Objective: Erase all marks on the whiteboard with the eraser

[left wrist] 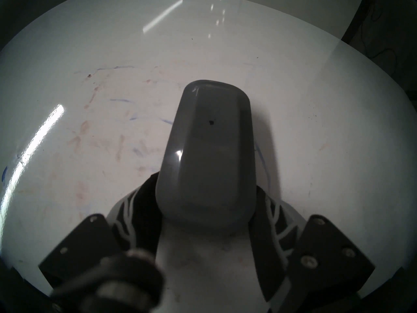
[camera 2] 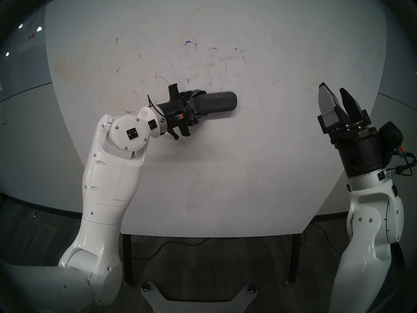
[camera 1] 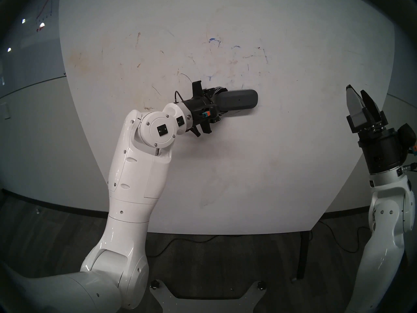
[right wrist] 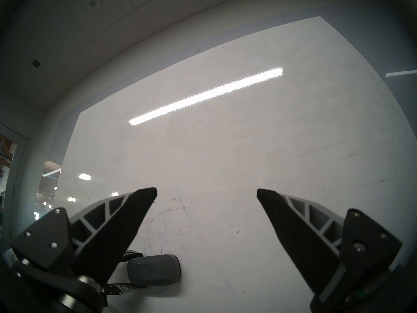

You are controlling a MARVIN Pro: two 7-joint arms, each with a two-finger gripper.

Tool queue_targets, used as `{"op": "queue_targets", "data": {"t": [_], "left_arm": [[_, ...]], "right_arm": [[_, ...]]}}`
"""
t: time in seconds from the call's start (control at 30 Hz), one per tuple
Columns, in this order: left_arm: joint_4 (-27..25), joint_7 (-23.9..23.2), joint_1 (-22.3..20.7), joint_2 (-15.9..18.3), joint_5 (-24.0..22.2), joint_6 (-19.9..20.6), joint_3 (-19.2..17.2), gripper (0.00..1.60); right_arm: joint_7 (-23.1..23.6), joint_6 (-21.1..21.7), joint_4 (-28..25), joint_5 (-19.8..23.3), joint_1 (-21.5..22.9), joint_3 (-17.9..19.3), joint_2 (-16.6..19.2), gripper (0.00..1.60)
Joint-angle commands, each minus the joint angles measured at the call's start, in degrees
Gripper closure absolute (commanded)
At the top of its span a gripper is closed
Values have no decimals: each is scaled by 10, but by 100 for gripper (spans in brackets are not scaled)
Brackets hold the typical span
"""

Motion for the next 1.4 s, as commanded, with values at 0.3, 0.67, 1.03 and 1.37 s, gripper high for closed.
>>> {"op": "queue_targets", "data": {"t": [0.3, 0.67, 1.03, 1.37], "left_arm": [[47, 23, 32, 23, 34, 16, -21, 160], [45, 43, 45, 30, 46, 4, -15, 160], [38, 58, 65, 33, 55, 0, -14, 160], [36, 71, 70, 33, 65, 0, -13, 160]], "right_arm": [[0, 2, -9, 2, 0, 11, -4, 0], [4, 2, -9, 4, 1, 18, -6, 0], [9, 3, -9, 6, 1, 21, -9, 0], [10, 4, -9, 6, 2, 23, -12, 0]]}}
